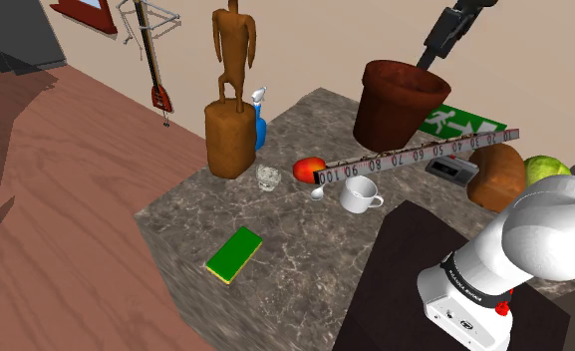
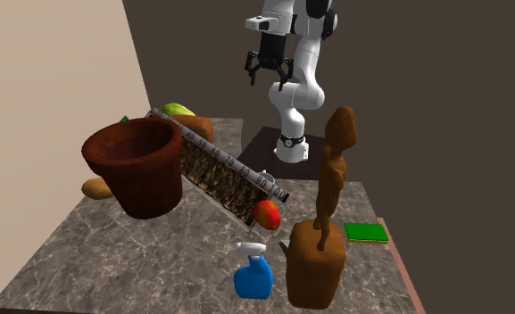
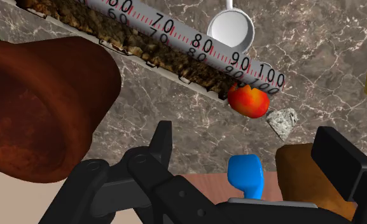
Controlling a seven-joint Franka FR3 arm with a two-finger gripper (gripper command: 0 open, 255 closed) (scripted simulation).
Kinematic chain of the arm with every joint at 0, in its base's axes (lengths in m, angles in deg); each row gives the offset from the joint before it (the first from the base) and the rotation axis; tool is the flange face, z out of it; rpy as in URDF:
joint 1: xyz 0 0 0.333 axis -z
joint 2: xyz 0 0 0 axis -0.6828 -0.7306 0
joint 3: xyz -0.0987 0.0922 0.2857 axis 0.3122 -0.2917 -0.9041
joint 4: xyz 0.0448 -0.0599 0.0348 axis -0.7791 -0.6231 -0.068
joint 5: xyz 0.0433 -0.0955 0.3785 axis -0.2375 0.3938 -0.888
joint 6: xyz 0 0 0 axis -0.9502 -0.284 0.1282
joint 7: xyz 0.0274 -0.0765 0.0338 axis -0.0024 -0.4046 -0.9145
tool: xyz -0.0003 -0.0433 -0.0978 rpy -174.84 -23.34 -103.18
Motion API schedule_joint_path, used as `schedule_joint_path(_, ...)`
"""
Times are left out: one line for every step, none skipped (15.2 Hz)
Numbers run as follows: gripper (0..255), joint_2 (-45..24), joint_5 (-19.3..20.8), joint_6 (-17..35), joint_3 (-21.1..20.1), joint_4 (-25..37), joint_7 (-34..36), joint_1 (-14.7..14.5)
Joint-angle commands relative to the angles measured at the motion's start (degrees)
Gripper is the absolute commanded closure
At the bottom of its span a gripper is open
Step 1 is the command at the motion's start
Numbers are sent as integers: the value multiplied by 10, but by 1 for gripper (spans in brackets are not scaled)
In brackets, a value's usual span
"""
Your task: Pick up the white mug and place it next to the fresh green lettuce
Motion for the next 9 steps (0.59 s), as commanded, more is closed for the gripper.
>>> schedule_joint_path(0, 0, 0, 0, 0, 0, 0, 0)
schedule_joint_path(0, 2, -1, 15, -1, -20, 4, 0)
schedule_joint_path(0, 4, -2, 30, -2, -40, 7, 0)
schedule_joint_path(0, 4, -3, 45, -3, -59, 11, -1)
schedule_joint_path(0, 5, -4, 61, -4, -77, 15, -1)
schedule_joint_path(0, 4, -5, 77, -5, -96, 19, -1)
schedule_joint_path(0, 3, -7, 92, -6, -113, 22, -2)
schedule_joint_path(0, 1, -8, 109, -7, -130, 26, -2)
schedule_joint_path(0, -1, -9, 125, -8, -147, 30, -2)
